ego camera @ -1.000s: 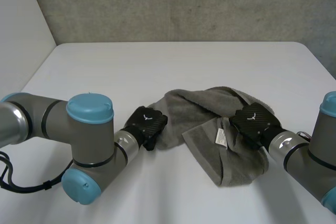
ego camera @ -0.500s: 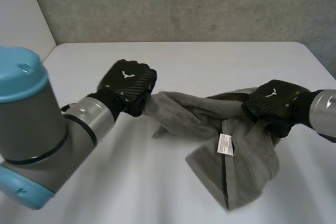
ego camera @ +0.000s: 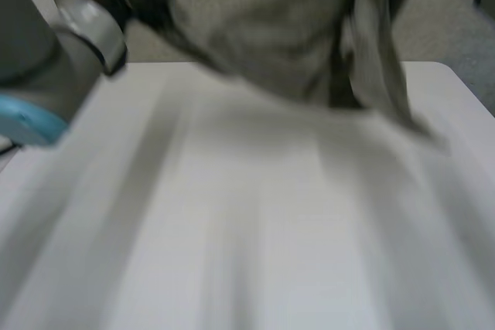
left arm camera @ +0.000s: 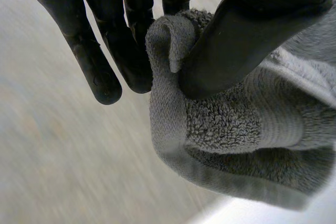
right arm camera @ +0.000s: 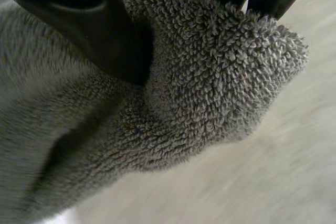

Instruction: Fold the towel.

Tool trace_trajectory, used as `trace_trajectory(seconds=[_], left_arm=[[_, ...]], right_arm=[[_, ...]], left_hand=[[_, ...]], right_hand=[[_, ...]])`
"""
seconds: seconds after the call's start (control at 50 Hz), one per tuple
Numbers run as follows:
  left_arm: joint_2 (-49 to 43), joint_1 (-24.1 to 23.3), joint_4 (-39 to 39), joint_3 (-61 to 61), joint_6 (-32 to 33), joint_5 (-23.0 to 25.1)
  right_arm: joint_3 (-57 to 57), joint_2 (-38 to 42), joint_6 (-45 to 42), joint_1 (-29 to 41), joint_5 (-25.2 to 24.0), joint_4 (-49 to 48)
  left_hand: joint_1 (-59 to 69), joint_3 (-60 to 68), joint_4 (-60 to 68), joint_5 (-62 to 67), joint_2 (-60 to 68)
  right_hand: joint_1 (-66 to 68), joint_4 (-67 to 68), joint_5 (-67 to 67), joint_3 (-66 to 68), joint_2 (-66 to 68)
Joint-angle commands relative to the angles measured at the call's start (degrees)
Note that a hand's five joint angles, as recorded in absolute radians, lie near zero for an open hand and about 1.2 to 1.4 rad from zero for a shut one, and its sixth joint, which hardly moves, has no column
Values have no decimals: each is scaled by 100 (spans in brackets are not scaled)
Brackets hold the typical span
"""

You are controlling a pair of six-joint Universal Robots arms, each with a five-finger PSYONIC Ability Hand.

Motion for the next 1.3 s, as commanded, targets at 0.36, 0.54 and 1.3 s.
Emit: trace_trajectory(seconds=[0.36, 0.54, 1.3], left_arm=[[566, 1099, 695, -3402, -571, 824], [610, 1090, 739, -4732, 557, 1089], [3572, 1538, -456, -6103, 821, 2662]], right_arm=[[3756, 34, -1284, -186, -910, 394], [4841, -177, -1646, -256, -937, 358], [5148, -1320, -1716, -177, -1842, 815]], left_hand=[[768, 471, 226, 512, 495], [768, 471, 226, 512, 495], [-6232, -6529, -6774, -6488, -6505]], right_hand=[[397, 360, 398, 389, 494], [397, 360, 398, 389, 494], [397, 360, 398, 389, 494]])
